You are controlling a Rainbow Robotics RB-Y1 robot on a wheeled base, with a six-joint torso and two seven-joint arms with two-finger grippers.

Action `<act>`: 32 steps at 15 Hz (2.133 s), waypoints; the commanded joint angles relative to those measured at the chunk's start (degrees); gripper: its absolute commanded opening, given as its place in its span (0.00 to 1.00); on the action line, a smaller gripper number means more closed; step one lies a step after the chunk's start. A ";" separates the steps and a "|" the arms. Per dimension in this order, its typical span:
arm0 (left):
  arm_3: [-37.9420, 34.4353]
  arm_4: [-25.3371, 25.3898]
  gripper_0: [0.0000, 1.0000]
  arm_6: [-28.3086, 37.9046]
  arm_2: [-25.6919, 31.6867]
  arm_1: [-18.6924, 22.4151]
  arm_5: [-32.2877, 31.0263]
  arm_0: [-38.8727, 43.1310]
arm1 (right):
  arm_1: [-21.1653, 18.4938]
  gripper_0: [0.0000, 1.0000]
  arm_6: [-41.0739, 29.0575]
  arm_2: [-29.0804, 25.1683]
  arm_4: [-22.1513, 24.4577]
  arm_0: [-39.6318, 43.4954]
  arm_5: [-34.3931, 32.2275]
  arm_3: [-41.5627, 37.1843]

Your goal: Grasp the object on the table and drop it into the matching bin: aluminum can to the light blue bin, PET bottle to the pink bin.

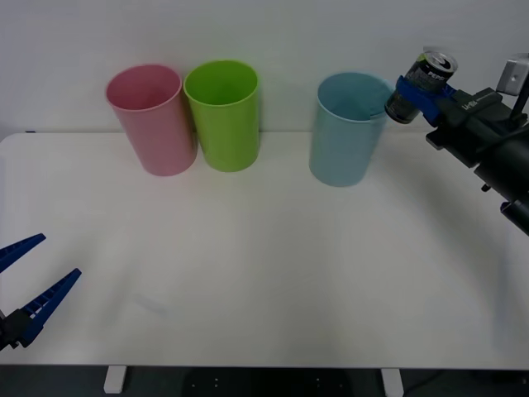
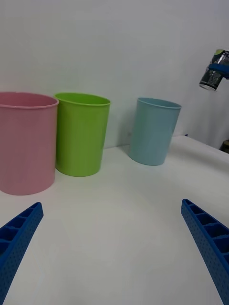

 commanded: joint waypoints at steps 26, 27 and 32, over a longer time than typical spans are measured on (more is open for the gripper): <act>0.00 0.00 1.00 0.00 0.00 0.00 0.00 0.00 | 9.58 1.00 6.49 -2.30 16.69 -30.05 -4.29 36.82; 0.00 0.00 1.00 0.00 0.00 0.00 0.00 0.00 | 9.58 1.00 6.75 -2.38 16.61 -30.05 -4.29 36.82; 0.00 0.00 1.00 0.00 0.00 0.00 0.00 0.00 | 9.58 1.00 7.28 -3.00 15.99 -29.87 -5.43 36.82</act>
